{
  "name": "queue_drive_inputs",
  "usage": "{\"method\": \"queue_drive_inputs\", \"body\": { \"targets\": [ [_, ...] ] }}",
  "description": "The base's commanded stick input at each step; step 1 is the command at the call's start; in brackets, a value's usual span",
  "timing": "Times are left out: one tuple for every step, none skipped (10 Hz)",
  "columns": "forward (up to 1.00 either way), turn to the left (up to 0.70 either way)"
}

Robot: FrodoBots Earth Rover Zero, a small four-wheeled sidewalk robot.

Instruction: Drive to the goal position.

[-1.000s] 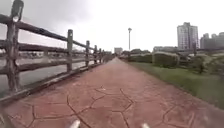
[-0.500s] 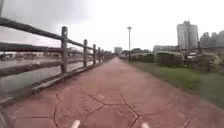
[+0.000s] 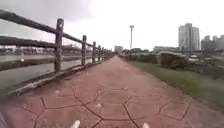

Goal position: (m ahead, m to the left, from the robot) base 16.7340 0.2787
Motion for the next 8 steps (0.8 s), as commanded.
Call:
{"method": "queue_drive_inputs", "body": {
  "targets": [
    [0.7,0.0],
    [0.7,0.0],
    [0.7,0.0],
    [0.7,0.0],
    [0.7,0.0],
    [0.7,0.0],
    [0.7,0.0],
    [0.7,0.0]
  ]
}}
